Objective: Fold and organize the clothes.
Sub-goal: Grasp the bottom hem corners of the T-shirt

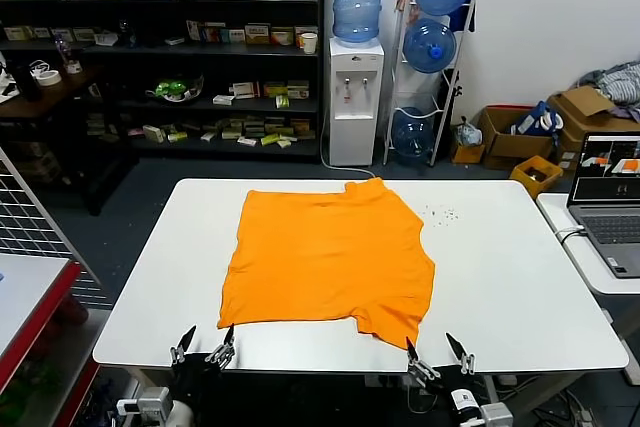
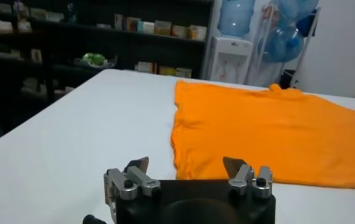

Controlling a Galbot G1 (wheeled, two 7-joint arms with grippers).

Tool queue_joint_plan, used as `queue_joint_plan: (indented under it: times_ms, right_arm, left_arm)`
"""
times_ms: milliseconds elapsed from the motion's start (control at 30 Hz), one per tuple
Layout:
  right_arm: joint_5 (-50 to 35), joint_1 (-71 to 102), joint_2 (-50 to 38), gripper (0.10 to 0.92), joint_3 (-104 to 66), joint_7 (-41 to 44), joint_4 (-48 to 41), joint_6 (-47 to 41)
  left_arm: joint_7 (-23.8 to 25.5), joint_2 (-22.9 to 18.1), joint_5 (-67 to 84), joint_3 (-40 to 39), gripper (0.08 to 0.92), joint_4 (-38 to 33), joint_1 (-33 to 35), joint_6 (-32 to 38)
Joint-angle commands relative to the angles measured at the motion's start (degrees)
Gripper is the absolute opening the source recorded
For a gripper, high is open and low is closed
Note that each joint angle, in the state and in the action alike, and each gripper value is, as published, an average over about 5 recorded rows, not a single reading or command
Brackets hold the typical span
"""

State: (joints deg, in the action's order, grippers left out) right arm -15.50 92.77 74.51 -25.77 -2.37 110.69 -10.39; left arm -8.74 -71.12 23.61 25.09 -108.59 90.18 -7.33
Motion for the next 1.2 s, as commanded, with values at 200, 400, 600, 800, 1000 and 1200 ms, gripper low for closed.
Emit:
queue_joint_plan:
  times_ms: [200, 400, 600, 800, 1000, 1200]
  right_arm:
    - [-0.49, -5.97, 0.64, 0.823, 1.93, -0.70, -5.08, -3.55]
    - [-0.16, -5.95, 1.16, 0.815, 2.55, -0.65, -5.48, -3.81]
    - [0.13, -5.47, 1.25, 0.678, 2.79, -0.26, -5.70, -3.62]
    - [0.58, -4.83, 1.33, 0.496, 2.73, 0.11, -5.49, -3.08]
    - [0.86, -3.97, 1.38, 0.323, 2.51, 0.15, -5.29, -2.27]
    - [0.76, -3.13, 1.29, 0.153, 2.34, 0.17, -4.72, -0.65]
  left_arm:
    - [-0.33, 1.73, 2.68, -1.00, 0.823, 6.80, -7.23, -3.71]
    - [-0.35, 1.73, 2.60, -1.66, 0.816, 6.60, -6.91, -3.89]
    - [-0.26, 1.51, 2.37, -1.91, 0.689, 6.84, -6.74, -3.84]
    - [-0.18, 1.26, 2.16, -2.13, 0.507, 7.09, -6.74, -3.58]
    - [-0.14, 0.83, 1.96, -2.32, 0.343, 6.87, -6.55, -3.18]
    - [-0.13, 0.67, 1.87, -2.55, 0.170, 5.56, -5.81, -2.45]
